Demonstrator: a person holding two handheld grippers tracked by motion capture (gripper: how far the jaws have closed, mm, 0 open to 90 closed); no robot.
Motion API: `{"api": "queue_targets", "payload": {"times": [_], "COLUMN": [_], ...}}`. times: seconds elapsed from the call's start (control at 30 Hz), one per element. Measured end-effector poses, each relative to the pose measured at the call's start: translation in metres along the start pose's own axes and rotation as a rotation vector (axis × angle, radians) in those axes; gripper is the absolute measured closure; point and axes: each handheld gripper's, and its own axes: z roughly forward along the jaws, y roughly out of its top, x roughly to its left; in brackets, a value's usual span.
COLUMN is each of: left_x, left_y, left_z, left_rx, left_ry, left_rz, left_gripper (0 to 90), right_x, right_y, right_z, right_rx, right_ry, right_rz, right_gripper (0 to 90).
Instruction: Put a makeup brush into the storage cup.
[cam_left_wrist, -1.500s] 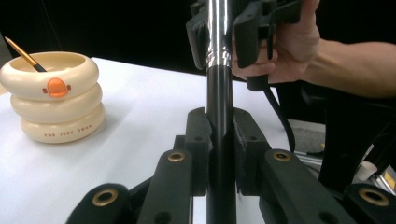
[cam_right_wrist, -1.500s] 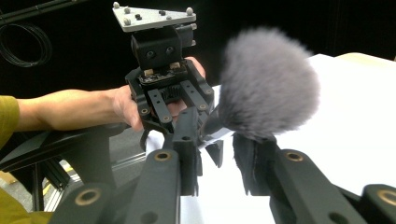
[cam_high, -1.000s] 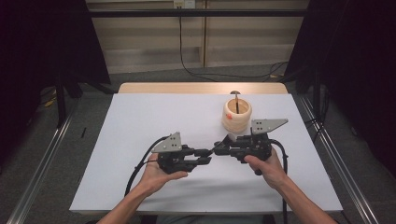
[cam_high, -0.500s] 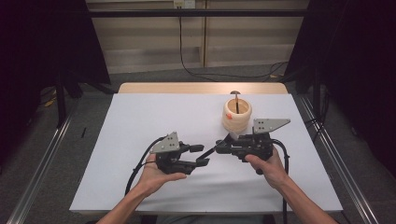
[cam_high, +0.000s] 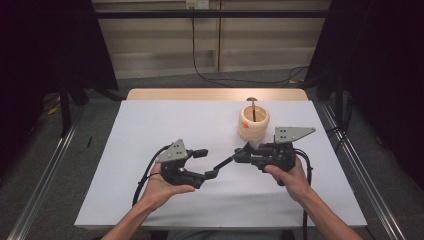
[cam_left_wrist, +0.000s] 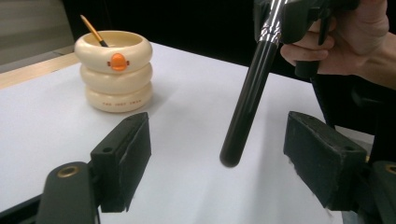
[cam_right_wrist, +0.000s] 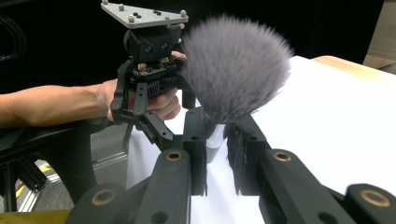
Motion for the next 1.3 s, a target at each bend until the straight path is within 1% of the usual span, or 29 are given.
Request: {"api": "queue_targets", "payload": {"times": [0.07,0.1,0.13,0.2,0.27,0.37,0.4,0.47,0.53,0.63,0.73,0.77,0.8,0.83,0.9,1.0,1.03,1.1,1.2,1.23,1.27,1.3], "left_x": [0.000,0.001,0.001,0.003,0.004,0.006,0.006,0.007,0.007,0.006,0.006,0.006,0.006,0.006,0.006,0.004,0.005,0.006,0.007,0.007,0.007,0.005], "left_y": [0.001,0.001,0.002,0.002,0.002,0.002,0.001,-0.001,-0.004,-0.008,-0.007,-0.007,-0.007,-0.008,-0.011,-0.016,-0.017,-0.019,-0.022,-0.023,-0.025,-0.025], "left_z": [-0.003,-0.005,-0.006,-0.009,-0.011,-0.015,-0.015,-0.016,-0.017,-0.019,-0.023,-0.025,-0.028,-0.029,-0.033,-0.036,-0.038,-0.042,-0.050,-0.053,-0.057,-0.060], "left_rx": [-0.002,-0.010,-0.007,-0.003,0.019,0.007,-0.014,-0.018,-0.005,-0.015,-0.006,-0.013,-0.013,-0.015,-0.024,-0.016,-0.023,-0.024,-0.031,-0.034,-0.027,-0.037], "left_ry": [0.014,0.024,0.030,0.051,0.060,0.077,0.081,0.082,0.088,0.099,0.132,0.143,0.150,0.142,0.142,0.164,0.168,0.178,0.218,0.228,0.241,0.269], "left_rz": [-0.004,-0.011,-0.021,-0.036,-0.028,-0.052,-0.071,-0.079,-0.065,-0.071,-0.057,-0.053,-0.055,-0.057,-0.060,-0.047,-0.047,-0.062,-0.063,-0.060,-0.051,-0.058], "left_gripper": [18.2,17.0,14.8,9.4,6.9,3.5,3.2,3.0,2.0,2.0,1.7,1.7,1.6,1.6,1.5,1.4,1.4,1.4,1.5,1.5,1.5,1.7], "right_x": [0.000,0.000,0.000,0.000,0.001,0.000,0.000,-0.001,-0.001,-0.002,-0.002,-0.002,-0.003,-0.003,-0.003,-0.004,-0.005,-0.006,-0.007,-0.008,-0.009,-0.009], "right_y": [0.000,0.000,0.000,0.001,0.001,0.001,0.001,0.001,0.001,0.001,0.002,0.002,0.002,0.002,0.002,0.003,0.004,0.005,0.005,0.005,0.005,0.005], "right_z": [-0.002,-0.002,-0.003,-0.005,-0.007,-0.009,-0.009,-0.010,-0.012,-0.014,-0.016,-0.016,-0.017,-0.018,-0.019,-0.022,-0.023,-0.026,-0.029,-0.030,-0.031,-0.031], "right_rx": [-0.001,-0.001,-0.004,-0.009,-0.009,-0.009,-0.007,-0.011,-0.011,-0.010,-0.009,-0.011,-0.012,-0.014,-0.011,-0.010,-0.012,-0.018,-0.017,-0.019,-0.019,-0.022], "right_ry": [-0.007,-0.013,-0.025,-0.030,-0.037,-0.049,-0.052,-0.056,-0.062,-0.071,-0.079,-0.081,-0.082,-0.084,-0.092,-0.102,-0.106,-0.111,-0.123,-0.127,-0.131,-0.132], "right_rz": [0.003,0.001,0.000,0.000,-0.001,0.002,0.000,0.000,0.000,0.000,-0.001,0.000,0.002,0.004,0.003,-0.001,-0.004,-0.003,-0.001,0.002,0.003,0.007], "right_gripper": [77.3,77.3,77.3,77.3,77.3,77.3,77.3,77.3,77.3,77.3,77.3,77.3,77.3,77.4,77.3,77.3,77.3,77.3,77.3,77.3,77.3,77.3]}}
